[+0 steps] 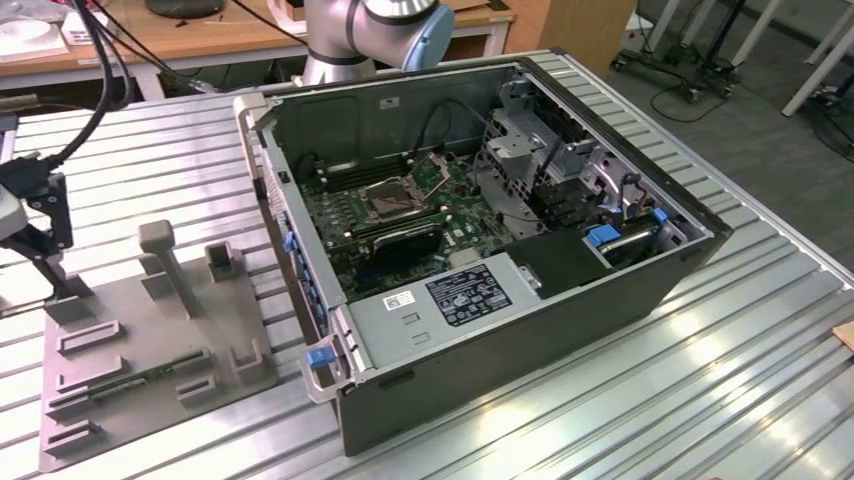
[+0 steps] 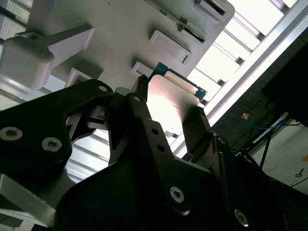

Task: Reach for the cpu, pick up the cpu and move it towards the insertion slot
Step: 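Pick up the cpu and move it towards the insertion slot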

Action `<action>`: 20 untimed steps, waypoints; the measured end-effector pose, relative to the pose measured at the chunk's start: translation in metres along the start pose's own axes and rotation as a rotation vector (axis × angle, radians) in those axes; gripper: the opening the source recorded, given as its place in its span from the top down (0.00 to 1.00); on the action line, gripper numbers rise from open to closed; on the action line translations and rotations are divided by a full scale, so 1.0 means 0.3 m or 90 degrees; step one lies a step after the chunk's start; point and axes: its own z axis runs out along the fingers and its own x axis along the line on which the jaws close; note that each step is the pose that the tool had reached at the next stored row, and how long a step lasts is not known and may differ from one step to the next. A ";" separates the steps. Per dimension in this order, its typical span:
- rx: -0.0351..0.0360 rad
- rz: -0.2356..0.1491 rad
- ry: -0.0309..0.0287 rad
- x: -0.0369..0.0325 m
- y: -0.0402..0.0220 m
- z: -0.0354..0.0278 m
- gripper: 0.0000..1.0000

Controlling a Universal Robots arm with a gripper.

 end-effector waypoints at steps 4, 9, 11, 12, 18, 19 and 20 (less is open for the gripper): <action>-0.0003 0.000 0.0001 0.000 0.000 -0.036 0.46; -0.0006 0.000 0.0000 -0.001 0.001 -0.075 0.46; -0.0007 0.000 0.0000 -0.001 0.001 -0.082 0.46; -0.0007 0.000 -0.0001 -0.001 0.001 -0.082 0.46; -0.0006 0.000 0.0000 -0.001 0.001 -0.083 0.46; -0.0007 0.000 0.0000 -0.001 0.001 -0.083 0.46; -0.0006 0.000 0.0002 -0.001 0.000 -0.085 0.46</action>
